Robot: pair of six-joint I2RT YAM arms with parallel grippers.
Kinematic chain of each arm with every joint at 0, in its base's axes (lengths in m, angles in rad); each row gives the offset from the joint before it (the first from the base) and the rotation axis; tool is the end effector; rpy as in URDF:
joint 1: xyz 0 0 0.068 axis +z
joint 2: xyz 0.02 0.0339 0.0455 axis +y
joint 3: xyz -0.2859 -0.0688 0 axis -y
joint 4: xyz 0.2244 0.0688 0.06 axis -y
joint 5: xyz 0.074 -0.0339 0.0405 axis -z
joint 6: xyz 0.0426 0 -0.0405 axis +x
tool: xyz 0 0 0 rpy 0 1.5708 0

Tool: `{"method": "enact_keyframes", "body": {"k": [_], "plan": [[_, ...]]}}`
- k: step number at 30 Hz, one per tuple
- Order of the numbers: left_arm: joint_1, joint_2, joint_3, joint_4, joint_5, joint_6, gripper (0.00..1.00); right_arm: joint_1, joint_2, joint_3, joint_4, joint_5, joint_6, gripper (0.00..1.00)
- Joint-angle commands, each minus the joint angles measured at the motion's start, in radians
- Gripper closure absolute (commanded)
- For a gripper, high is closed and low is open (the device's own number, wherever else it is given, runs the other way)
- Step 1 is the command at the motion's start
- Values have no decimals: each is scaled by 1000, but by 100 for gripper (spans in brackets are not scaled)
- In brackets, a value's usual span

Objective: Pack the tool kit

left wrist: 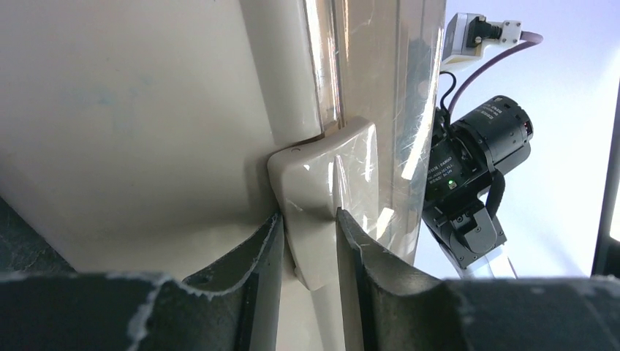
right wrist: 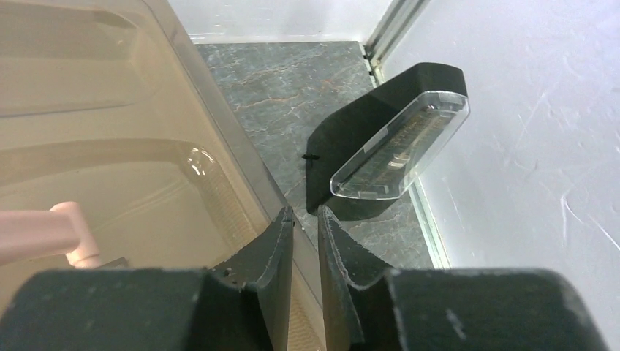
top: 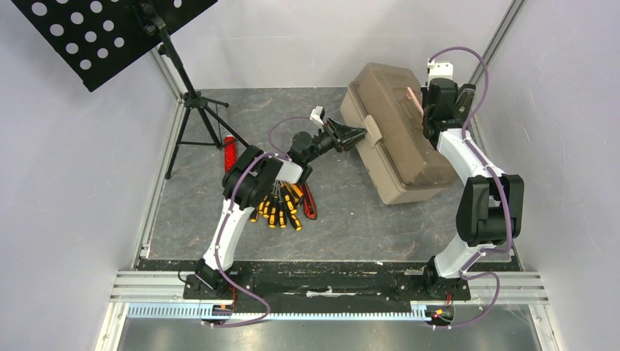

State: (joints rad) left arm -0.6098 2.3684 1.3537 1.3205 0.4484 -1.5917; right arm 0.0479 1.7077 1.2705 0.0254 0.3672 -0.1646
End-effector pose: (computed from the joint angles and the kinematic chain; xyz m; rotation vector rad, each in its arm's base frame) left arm 0.4003 -0.3022 0.1881 -0.3111 1.6233 -2.0828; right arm 0.3922 0.0035 0.3105 0.0291 1.9794 -0.4393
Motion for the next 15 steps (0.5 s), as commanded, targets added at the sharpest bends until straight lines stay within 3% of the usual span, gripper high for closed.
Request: {"method": "enact_keyframes", "body": {"k": [1,15], "plan": [[-20,-171,82,237,-47,-82,64,94,255,-206,-634,-42,0,80],[18,-247,54,237,-34,-93,70,115,285,-219,-637,53,9,79]]}}
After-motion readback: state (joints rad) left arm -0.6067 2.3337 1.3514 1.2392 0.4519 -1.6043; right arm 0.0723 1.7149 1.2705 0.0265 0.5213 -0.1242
